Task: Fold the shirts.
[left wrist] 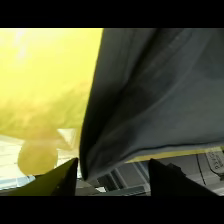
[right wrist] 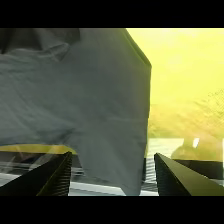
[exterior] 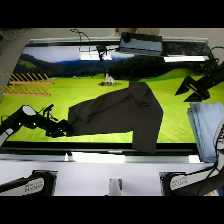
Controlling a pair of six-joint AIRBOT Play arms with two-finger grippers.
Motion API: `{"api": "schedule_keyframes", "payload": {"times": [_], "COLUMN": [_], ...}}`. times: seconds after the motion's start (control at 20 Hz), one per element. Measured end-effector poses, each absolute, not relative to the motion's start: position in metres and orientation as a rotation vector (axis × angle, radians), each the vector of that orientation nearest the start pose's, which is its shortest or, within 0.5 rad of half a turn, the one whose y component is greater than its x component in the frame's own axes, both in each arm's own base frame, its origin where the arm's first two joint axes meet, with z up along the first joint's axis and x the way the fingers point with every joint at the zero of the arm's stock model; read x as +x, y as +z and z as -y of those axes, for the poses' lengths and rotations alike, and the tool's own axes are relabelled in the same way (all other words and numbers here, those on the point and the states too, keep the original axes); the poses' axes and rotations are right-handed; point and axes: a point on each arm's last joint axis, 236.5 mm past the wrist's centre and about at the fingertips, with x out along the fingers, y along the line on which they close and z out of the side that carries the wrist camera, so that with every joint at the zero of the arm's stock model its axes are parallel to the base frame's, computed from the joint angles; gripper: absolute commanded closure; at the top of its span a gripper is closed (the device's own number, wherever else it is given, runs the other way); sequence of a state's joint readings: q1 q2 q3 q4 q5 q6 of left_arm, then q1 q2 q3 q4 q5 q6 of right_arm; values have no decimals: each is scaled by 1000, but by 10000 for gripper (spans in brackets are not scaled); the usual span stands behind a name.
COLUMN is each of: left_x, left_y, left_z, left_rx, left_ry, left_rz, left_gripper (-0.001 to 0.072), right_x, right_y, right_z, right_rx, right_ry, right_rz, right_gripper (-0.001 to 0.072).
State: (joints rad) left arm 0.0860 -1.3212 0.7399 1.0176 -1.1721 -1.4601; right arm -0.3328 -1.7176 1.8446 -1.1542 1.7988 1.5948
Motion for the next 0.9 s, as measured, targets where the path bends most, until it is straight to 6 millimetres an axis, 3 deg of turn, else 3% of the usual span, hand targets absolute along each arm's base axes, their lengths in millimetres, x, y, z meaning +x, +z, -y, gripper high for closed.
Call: {"api": "schedule_keyframes", "payload": {"times": [0.05,0.1,0.15,0.2,0.3,0.45,0.65,0.9], "left_x": [263,261,261,262,267,273,280,286], "left_y": [-99,-100,-102,-106,-109,-110,-109,-101], "left_z": [96,100,103,103,105,107,106,102], "left_rx": [-588,-586,-578,-568,-569,-578,-566,-537], "left_ry": [-219,-227,-227,-219,-201,-186,-177,-181], "left_rz": [-1660,-1670,-1673,-1671,-1652,-1629,-1594,-1551], "left_gripper": [203,289,473,578,668,668,668,668], "right_x": [407,407,406,405,400,388,367,344], "right_y": [54,54,54,54,51,39,7,-41], "right_z": [42,42,42,43,45,48,42,10], "right_rx": [551,551,550,548,539,537,567,571], "right_ry": [113,114,114,112,94,62,48,114], "right_rz": [-1570,-1571,-1575,-1579,-1591,-1623,-1701,-1782], "right_gripper": [210,210,210,210,212,212,212,199]}}
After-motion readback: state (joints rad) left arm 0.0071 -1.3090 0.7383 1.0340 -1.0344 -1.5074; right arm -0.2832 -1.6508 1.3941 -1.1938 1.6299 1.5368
